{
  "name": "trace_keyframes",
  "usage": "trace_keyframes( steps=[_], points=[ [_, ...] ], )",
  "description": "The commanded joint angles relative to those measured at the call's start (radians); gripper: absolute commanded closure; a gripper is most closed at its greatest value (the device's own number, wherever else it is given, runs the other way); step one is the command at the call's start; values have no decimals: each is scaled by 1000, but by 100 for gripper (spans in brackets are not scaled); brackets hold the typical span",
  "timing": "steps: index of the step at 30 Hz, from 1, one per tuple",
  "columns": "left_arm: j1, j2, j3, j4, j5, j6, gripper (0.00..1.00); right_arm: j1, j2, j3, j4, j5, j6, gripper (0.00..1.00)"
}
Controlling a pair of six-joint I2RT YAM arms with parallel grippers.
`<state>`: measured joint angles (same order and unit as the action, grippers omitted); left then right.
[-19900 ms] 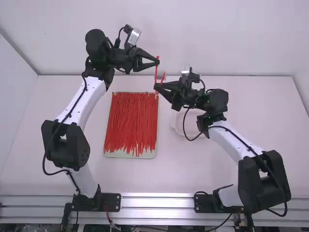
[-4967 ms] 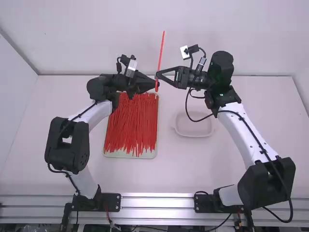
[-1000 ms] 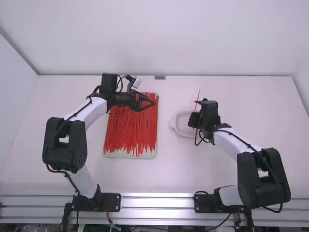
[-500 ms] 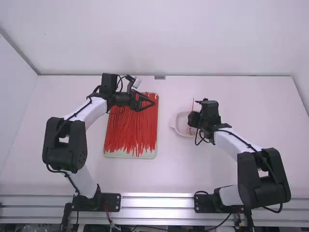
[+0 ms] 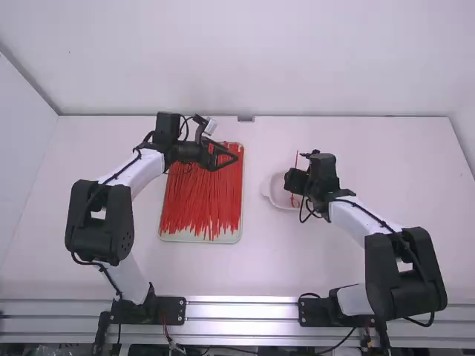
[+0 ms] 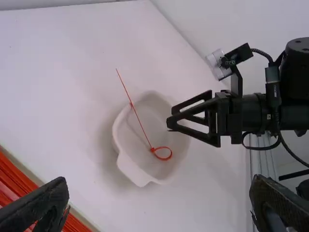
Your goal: Fasten the cable tie
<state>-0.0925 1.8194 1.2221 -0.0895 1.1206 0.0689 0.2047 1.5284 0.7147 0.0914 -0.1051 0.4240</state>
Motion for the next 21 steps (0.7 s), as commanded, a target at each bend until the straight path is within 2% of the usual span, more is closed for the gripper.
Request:
trace_keyframes(
  steps=[1, 8, 10, 13, 18, 21],
  points=[
    [-6, 0, 15, 5, 12, 8, 1, -2, -19, 39, -19, -6, 6, 23],
    [-1, -16, 15, 19, 6, 2, 1, -2, -19, 145, -159, -2, -5, 14],
    [-1, -32, 15, 16, -42, -10, 1, -2, -19, 176, -192, -4, -14, 12],
    [8, -74, 15, -17, -121, -11, 1, -2, -21, 219, -239, 0, -32, 2],
    [11, -173, 14, -119, -240, 11, 1, 26, -71, 240, -263, 10, -77, 2],
    [24, -256, 14, -207, -345, 11, 1, 61, -143, 240, -289, 90, -94, 2]
  ],
)
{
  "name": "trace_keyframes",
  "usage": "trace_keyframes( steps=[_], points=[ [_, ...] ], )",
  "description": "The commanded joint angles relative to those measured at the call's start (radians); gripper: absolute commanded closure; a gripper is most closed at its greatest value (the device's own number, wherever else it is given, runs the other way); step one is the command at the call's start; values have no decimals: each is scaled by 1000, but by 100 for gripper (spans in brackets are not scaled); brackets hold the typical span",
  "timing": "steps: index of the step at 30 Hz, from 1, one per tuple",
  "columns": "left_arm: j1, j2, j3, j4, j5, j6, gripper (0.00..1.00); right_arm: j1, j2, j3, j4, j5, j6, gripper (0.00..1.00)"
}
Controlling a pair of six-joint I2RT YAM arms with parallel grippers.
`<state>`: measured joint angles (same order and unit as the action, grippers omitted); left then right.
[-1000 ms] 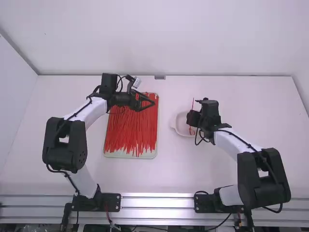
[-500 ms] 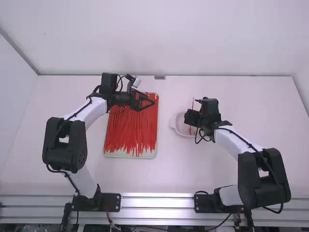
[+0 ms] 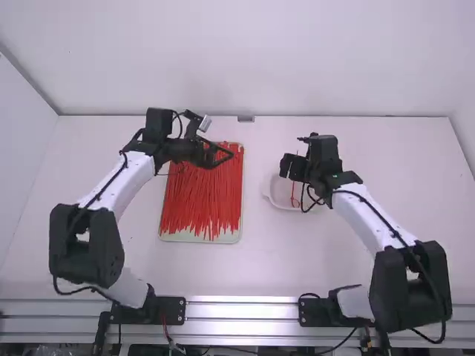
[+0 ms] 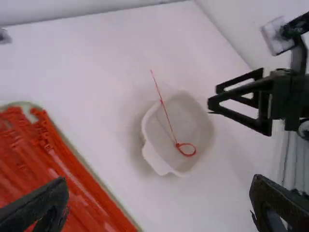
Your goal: Fasten the cable tie
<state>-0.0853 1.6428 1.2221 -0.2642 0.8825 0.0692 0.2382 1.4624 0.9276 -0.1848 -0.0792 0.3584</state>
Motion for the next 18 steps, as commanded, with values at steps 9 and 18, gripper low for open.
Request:
trace_keyframes(
  steps=[9, 18],
  points=[
    [18, -287, 12, -233, -311, 32, 1, 108, -275, 27, -138, 220, -72, 2],
    [12, -478, -53, -256, -439, -14, 1, 127, -382, 26, -201, 237, -97, 2]
  ],
)
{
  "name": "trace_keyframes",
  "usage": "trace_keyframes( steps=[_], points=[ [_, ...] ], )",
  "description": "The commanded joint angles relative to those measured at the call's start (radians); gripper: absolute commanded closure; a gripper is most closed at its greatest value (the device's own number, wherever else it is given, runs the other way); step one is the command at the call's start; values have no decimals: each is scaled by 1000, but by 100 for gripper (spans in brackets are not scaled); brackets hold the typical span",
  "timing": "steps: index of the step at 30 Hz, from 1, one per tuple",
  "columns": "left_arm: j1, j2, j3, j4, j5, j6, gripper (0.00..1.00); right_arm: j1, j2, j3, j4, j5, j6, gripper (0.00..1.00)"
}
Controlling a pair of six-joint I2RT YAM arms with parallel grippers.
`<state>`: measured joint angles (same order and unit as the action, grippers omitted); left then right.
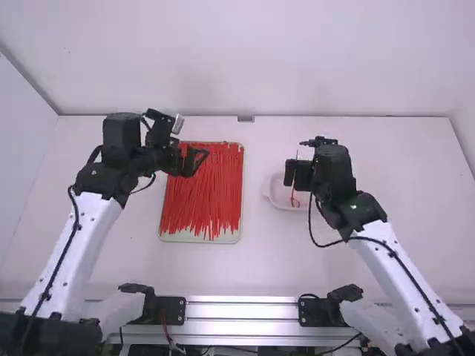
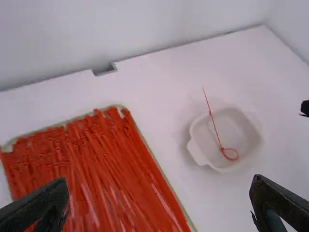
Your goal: Fasten the cable tie
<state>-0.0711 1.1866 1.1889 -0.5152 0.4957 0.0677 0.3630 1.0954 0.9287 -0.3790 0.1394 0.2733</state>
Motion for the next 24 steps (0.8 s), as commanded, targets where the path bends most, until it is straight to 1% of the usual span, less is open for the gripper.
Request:
trace_keyframes(
  steps=[1, 24],
  points=[
    [0, -34, -25, -5, -68, -30, 1, 3, -19, 25, -10, 19, -12, 2],
    [-2, -46, -38, -5, -93, -53, 1, 3, -17, 25, -25, 16, -10, 2]
  ],
)
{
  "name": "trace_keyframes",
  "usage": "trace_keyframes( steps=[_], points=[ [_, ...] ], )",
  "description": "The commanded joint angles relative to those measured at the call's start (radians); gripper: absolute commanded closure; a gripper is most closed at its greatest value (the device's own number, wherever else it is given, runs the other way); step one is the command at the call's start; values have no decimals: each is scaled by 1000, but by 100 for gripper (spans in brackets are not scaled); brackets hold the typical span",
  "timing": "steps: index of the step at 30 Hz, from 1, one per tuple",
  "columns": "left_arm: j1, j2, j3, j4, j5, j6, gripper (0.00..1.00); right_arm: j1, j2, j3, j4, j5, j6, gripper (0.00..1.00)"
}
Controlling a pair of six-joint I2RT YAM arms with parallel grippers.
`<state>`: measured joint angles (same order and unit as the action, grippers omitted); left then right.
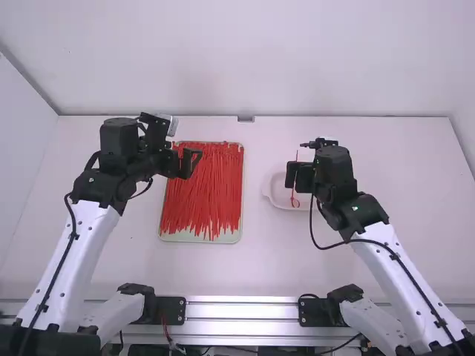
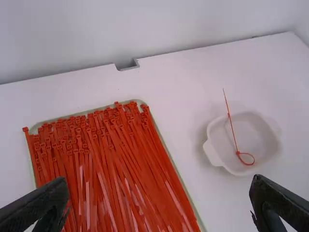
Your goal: Fasten the cable tie
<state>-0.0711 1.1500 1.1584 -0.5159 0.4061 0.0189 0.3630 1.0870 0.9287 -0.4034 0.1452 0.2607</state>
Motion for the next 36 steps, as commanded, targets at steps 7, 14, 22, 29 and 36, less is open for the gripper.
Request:
trace_keyframes(
  steps=[7, 14, 22, 29, 36],
  points=[
    [-1, -9, -8, -4, -4, -4, 1, 3, -9, 25, -2, 11, 0, 2],
    [48, -56, -55, 42, -51, -19, 6, -45, -57, -23, 46, -36, -48, 7],
    [71, -155, -154, 141, -149, -19, 16, -150, -161, -127, 151, -140, -152, 17],
    [71, -287, -286, 273, -282, -19, 29, -291, -303, -269, 292, -145, -261, 31],
    [71, -436, -435, 422, -406, -19, 44, -363, -458, -424, 403, -145, -261, 47]
  ],
)
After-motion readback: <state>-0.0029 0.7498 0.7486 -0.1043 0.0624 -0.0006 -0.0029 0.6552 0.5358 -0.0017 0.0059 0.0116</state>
